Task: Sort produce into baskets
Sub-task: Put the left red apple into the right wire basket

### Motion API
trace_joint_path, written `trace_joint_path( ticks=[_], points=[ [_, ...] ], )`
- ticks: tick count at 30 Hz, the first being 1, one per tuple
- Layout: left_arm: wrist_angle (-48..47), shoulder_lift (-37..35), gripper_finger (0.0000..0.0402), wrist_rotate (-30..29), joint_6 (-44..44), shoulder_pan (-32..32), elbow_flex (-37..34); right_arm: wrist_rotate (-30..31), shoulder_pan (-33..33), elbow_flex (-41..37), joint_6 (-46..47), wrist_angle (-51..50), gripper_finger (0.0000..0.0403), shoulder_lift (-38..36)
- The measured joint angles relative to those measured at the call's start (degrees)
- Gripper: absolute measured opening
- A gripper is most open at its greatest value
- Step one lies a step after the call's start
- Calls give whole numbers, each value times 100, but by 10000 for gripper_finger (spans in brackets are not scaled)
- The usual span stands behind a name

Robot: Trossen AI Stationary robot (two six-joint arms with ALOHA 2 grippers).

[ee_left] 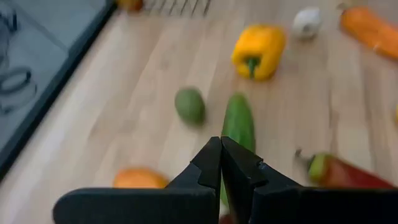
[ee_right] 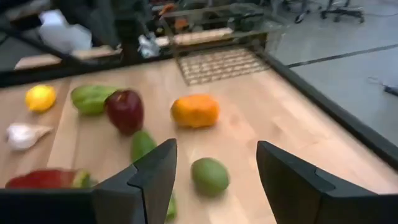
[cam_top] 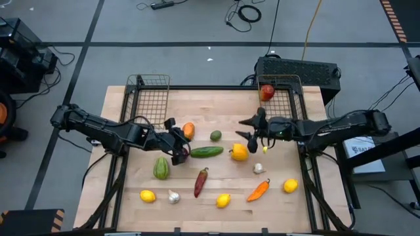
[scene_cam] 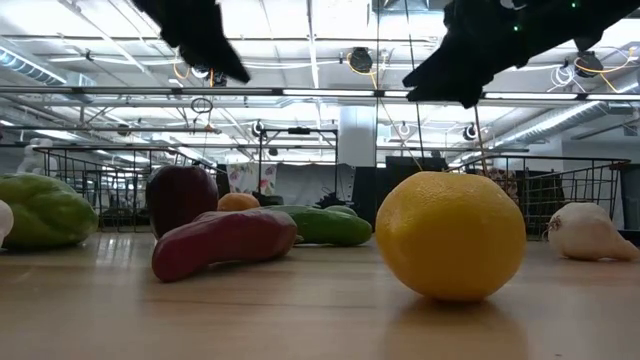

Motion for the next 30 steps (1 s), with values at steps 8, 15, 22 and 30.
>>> trace_joint_path(
  ticks=[8,15,22,30],
  points=[
    [-573,2,16,-47,-855,-89,-71,-2,461,-2,-4,351,212,722],
    [-292,2,16,-64,-1135,-388,-224,-3,635,0,-66,442,212,1013],
    [-187,2,51,-37,-1908,-810,-612,-15,885,0,-89,466,212,1188],
    [-34,2,148,-228,-2086,-1172,-819,5,999,0,-89,521,212,1185]
  ],
)
